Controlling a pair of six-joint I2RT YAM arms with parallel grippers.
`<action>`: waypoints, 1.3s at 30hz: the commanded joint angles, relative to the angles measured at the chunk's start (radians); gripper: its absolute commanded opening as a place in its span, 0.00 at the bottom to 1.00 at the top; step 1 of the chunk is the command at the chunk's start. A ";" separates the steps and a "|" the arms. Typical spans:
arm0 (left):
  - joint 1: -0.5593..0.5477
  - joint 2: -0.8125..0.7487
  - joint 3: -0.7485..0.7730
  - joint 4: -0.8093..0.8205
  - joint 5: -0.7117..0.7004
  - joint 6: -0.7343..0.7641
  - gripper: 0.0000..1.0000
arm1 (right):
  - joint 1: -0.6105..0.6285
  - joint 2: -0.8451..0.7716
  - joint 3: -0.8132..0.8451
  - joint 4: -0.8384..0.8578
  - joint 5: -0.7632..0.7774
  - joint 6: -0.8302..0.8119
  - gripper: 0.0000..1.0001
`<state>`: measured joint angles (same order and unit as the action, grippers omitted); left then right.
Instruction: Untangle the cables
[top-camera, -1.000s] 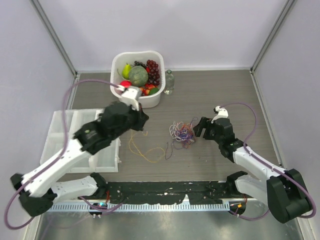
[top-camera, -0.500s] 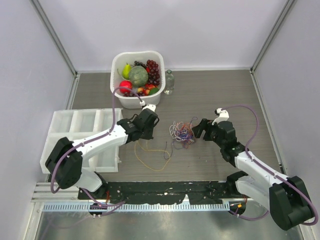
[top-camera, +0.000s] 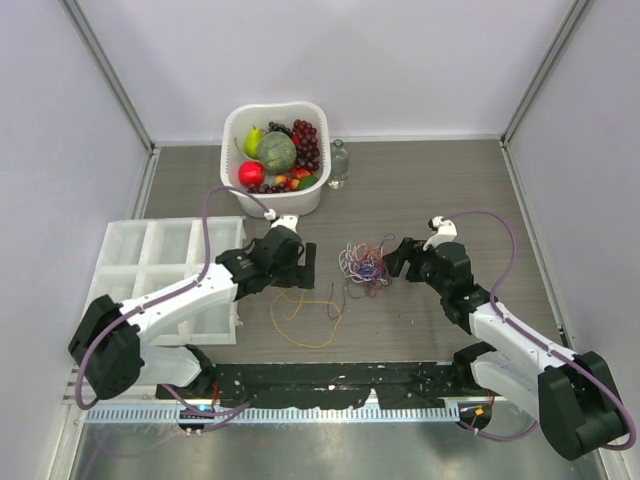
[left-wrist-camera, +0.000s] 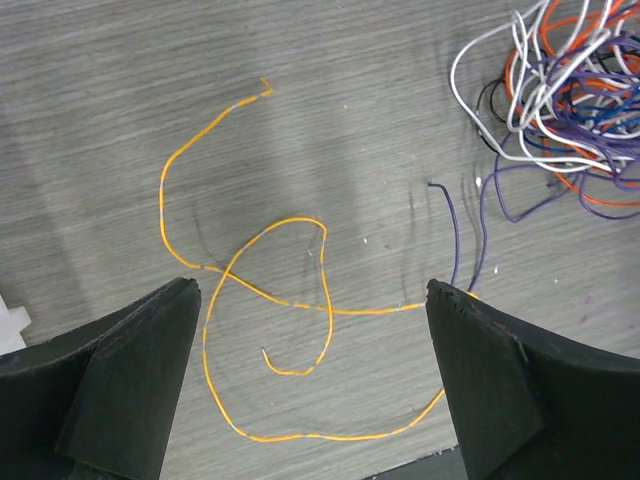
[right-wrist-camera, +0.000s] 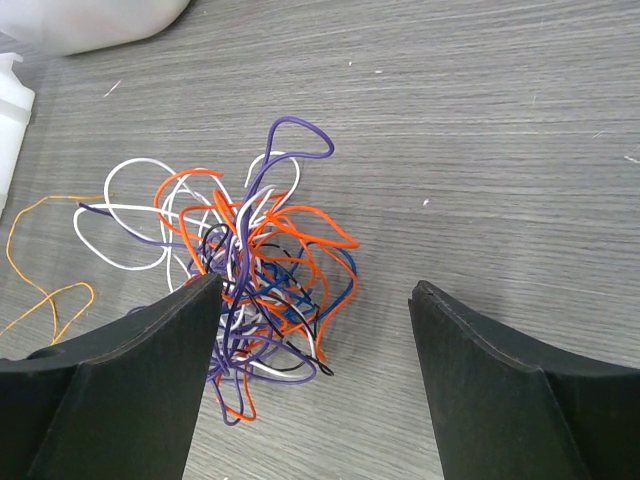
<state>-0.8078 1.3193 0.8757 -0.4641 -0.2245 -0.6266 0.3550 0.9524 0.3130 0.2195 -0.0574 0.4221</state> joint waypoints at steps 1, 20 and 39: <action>0.001 -0.084 -0.067 0.016 0.028 -0.038 1.00 | -0.005 0.025 0.014 0.063 -0.031 0.003 0.81; 0.019 0.198 -0.041 0.091 0.136 0.094 0.89 | -0.005 0.020 0.009 0.067 -0.044 -0.002 0.81; -0.114 0.072 0.016 -0.077 -0.134 0.027 0.00 | -0.005 0.005 0.003 0.061 -0.042 0.003 0.81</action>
<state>-0.9131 1.5276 0.8440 -0.4942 -0.2710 -0.5945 0.3531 0.9710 0.3107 0.2348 -0.0929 0.4221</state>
